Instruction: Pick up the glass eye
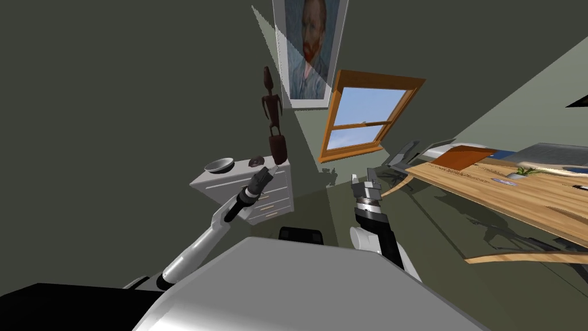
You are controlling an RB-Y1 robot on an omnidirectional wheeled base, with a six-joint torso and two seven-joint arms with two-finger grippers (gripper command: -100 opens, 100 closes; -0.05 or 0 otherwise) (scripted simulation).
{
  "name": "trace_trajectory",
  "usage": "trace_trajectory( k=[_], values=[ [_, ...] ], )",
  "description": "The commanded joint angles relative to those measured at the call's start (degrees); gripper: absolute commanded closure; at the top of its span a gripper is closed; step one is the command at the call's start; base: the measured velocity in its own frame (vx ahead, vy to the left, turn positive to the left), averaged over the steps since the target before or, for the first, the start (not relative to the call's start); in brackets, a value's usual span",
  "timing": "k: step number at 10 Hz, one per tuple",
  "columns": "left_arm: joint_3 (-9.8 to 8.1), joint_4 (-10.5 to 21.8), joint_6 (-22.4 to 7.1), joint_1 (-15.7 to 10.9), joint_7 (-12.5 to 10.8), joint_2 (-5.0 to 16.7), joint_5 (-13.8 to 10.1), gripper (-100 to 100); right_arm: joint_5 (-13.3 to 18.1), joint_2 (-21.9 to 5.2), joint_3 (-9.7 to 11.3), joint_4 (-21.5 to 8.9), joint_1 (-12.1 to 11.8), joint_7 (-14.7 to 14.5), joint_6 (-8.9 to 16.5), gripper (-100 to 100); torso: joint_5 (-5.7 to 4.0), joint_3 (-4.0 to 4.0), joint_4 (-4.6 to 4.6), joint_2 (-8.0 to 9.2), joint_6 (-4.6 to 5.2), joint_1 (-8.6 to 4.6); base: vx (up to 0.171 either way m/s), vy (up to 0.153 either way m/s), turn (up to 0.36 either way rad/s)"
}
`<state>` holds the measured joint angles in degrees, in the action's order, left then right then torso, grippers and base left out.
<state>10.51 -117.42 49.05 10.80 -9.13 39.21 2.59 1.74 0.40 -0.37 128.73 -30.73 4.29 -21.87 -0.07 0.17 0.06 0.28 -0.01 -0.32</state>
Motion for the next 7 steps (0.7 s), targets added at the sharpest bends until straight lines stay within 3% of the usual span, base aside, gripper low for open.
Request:
trace_trajectory(
  k=[1, 4, 5, 6, 7],
  values=[
    [0.96, 2.66, 2.06, -0.91, -0.37, 2.26, -1.21, -100, 0.0, 0.0, 0.0, 0.0, 0.0, 0.0, 0.0, 0, 0.0, 0.0, 0.0, 0.0, 0.0, 0.0, -0.082, -0.073, 0.005],
    [3.28, 8.59, 6.61, -2.87, -0.96, 7.19, -3.93, -100, 0.0, 0.0, 0.0, 0.0, 0.0, 0.0, 0.0, 0, 0.01, 0.04, 0.02, 0.07, 0.0, 0.05, -0.091, -0.078, -0.002],
    [3.28, 8.89, 6.61, -2.87, -0.96, 7.94, -3.93, -100, 0.0, 0.0, 0.0, 0.0, 0.0, 0.0, 0.0, 0, 0.0, 0.03, 0.01, 0.05, 0.0, -0.03, -0.056, -0.07, 0.004],
    [4.21, 11.33, 8.29, -3.58, -1.11, 10.18, -4.92, -100, 0.0, 0.0, 0.0, 0.0, 0.0, 0.0, 0.0, 0, 0.0, -0.01, 0.0, -0.03, 0.0, 0.04, -0.056, -0.056, -0.01],
    [4.21, 11.33, 8.29, -3.58, -1.11, 10.18, -4.92, -100, 0.0, 0.0, 0.0, 0.0, 0.0, 0.0, 0.0, 0, 0.02, -0.03, -0.01, -0.05, 0.0, 0.09, -0.041, -0.039, -0.001]
  ],
)
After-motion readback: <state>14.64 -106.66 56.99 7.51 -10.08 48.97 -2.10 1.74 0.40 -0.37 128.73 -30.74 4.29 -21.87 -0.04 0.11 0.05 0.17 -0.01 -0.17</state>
